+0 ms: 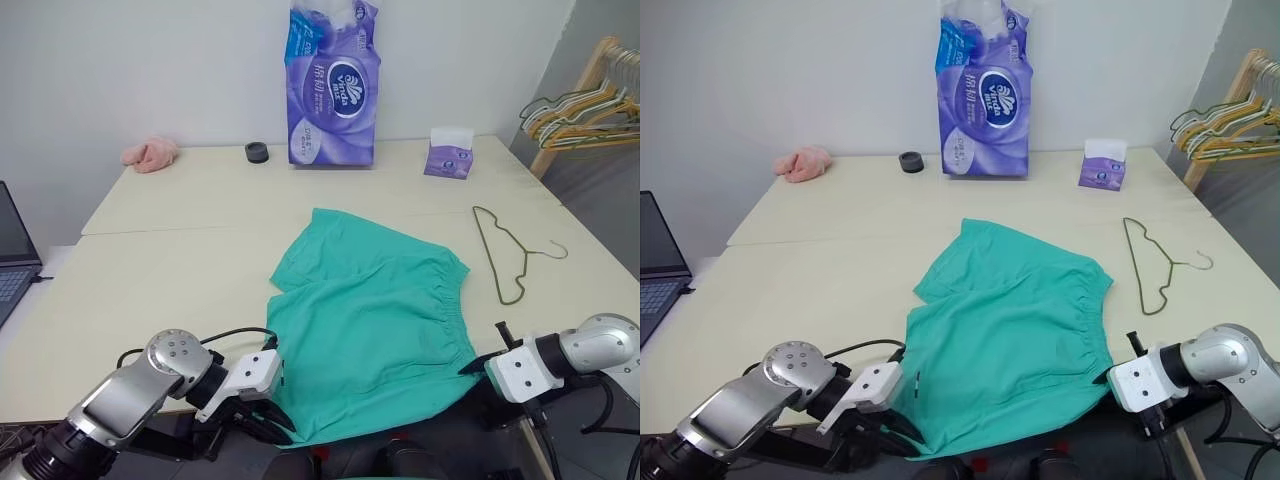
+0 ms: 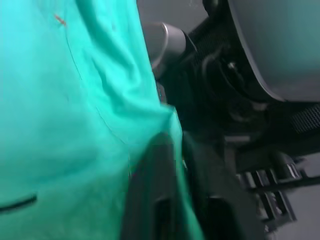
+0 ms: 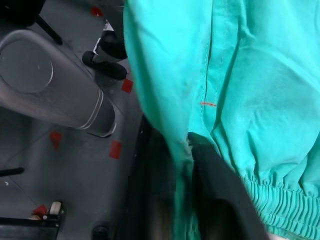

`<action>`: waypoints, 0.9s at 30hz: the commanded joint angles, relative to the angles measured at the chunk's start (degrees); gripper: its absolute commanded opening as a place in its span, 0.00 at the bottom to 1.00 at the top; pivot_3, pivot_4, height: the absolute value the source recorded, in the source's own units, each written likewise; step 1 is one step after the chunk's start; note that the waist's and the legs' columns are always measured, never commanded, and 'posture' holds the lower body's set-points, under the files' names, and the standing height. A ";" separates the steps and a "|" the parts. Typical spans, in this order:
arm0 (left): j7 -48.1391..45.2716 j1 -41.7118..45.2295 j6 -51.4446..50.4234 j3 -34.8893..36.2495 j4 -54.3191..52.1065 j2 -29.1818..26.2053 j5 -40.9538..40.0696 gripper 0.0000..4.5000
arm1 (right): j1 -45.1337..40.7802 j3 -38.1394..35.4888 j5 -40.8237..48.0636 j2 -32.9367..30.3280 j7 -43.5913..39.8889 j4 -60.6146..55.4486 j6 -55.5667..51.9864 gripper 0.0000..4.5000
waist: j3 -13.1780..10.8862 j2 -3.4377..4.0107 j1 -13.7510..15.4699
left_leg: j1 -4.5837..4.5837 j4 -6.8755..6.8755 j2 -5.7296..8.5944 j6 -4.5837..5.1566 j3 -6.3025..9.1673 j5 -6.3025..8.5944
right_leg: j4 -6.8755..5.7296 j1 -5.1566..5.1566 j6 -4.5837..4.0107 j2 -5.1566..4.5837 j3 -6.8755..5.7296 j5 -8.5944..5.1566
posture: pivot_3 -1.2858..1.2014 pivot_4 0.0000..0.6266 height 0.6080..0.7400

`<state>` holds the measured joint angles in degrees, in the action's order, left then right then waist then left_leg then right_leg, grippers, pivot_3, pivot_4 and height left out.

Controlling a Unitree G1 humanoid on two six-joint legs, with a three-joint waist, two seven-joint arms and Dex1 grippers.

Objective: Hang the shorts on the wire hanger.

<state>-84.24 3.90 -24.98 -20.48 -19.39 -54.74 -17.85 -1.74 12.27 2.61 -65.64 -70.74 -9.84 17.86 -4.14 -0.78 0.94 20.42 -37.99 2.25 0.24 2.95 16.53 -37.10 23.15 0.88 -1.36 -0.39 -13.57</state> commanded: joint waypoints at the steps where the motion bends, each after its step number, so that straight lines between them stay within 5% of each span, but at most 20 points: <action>1: 0.85 -0.01 -0.32 0.18 -0.42 -0.06 0.02 0.39 | -1.19 -2.30 -1.13 -2.77 -1.85 0.75 1.38 0.46 | -0.02 0.03 0.05 | 0.00 0.00 0.00 0.00 0.00 0.00 | 0.00 0.00 0.00 0.00 -0.01 0.00 | 0.51 0.08 1.00; 8: 4.65 -0.12 -0.37 1.48 -1.07 2.73 -0.77 0.86 | -5.04 -6.10 -1.28 -5.56 -1.61 5.70 3.32 0.98 | 0.00 0.05 0.04 | -0.01 0.01 0.00 -0.01 -0.03 0.00 | 0.00 0.01 -0.01 -0.01 0.03 0.00 | 0.51 0.06 1.00; 10: 6.67 0.70 -0.63 3.25 -0.50 4.40 -1.87 0.99 | -5.07 -10.08 2.94 -5.62 -0.91 5.78 -2.53 0.99 | 0.00 0.04 0.16 | 0.00 0.01 0.00 -0.01 -0.01 0.01 | -0.01 0.01 -0.01 -0.04 0.03 0.01 | 0.51 0.05 1.00; 18: 17.73 7.61 -3.11 10.99 2.55 15.68 -6.65 1.00 | -2.18 -23.27 12.00 3.48 12.13 5.61 -29.95 0.99 | 0.17 -0.15 0.45 | 0.03 -0.07 0.02 -0.02 0.06 0.01 | 0.00 -0.05 -0.17 -0.26 0.01 0.24 | 0.51 0.04 1.00; 22: 25.04 14.55 6.52 9.95 7.61 21.34 0.89 1.00 | -7.34 -25.56 11.05 16.02 32.44 6.83 -52.56 0.99 | 0.21 -0.17 0.40 | 0.03 -0.09 0.01 -0.04 0.05 0.00 | -0.05 -0.04 -0.17 -0.25 0.06 0.28 | 0.50 0.04 1.00; 27: 24.68 18.98 9.50 8.73 9.63 22.89 2.83 1.00 | -13.58 -26.45 10.36 24.44 41.82 11.03 -59.72 0.99 | 0.38 0.20 0.10 | 0.03 -0.03 0.06 -0.06 -0.16 0.00 | -0.02 0.04 -0.21 -0.23 0.31 0.36 | 0.50 0.04 1.00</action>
<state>-59.40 21.74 -16.09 -11.92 -9.52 -32.14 -14.85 -13.03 -12.14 13.36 -41.14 -31.71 0.81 -40.27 -3.76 -0.58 1.04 20.46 -38.01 2.33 0.17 2.75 16.54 -37.12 23.21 0.68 -1.59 -0.05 -13.21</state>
